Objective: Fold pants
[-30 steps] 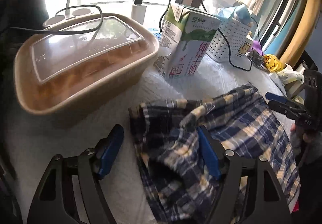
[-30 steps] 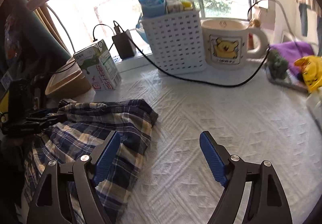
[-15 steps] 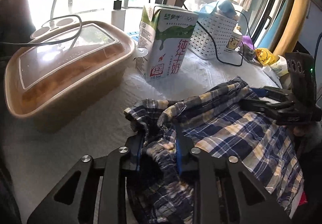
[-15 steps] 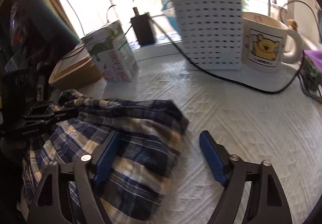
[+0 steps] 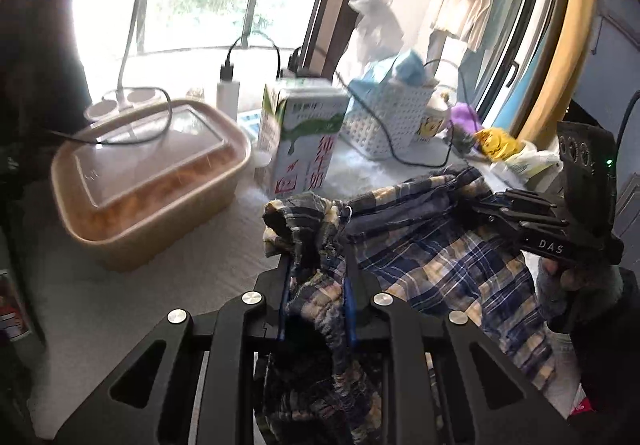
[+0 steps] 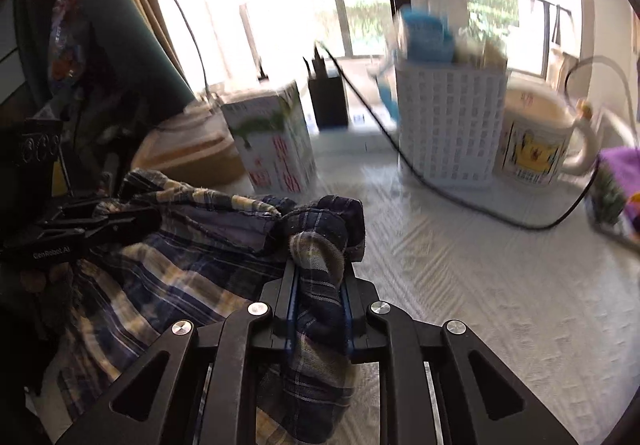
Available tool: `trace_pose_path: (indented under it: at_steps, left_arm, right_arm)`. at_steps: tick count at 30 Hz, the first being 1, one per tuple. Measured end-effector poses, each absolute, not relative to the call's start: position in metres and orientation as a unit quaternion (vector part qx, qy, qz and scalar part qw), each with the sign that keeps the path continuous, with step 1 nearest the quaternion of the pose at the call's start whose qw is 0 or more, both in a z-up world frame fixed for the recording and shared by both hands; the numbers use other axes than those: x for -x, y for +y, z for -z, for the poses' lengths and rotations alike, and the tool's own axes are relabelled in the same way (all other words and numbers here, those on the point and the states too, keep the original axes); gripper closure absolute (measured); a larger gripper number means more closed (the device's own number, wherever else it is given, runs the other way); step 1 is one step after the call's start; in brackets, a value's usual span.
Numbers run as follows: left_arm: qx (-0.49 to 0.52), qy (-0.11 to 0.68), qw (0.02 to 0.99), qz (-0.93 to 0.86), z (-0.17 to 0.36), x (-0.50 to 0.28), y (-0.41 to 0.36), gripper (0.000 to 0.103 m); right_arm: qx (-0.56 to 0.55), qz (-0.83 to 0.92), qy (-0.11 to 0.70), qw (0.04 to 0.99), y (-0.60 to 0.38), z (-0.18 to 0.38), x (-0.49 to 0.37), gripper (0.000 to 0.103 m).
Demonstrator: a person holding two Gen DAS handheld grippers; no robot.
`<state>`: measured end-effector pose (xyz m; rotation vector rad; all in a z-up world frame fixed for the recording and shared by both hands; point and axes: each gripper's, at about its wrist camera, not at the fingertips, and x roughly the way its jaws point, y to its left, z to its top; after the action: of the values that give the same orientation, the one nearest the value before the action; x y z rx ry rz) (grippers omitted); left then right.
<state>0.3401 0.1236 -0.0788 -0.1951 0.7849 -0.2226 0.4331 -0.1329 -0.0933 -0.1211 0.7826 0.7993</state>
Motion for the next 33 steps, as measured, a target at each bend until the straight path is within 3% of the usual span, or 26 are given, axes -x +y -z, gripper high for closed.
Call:
trace_pose_path:
  at_steps: [19,33]
  left_arm:
    - [0.057,0.240,0.966,0.070,-0.044,-0.219,0.109,0.089]
    - [0.033,0.166,0.985,0.041,-0.106,-0.127,0.126,0.089]
  right_arm:
    - [0.085,-0.393,0.178,0.898,-0.153,-0.056,-0.297,0.087]
    - [0.100,-0.428,0.076,0.895,-0.143,-0.123,-0.205,0.087]
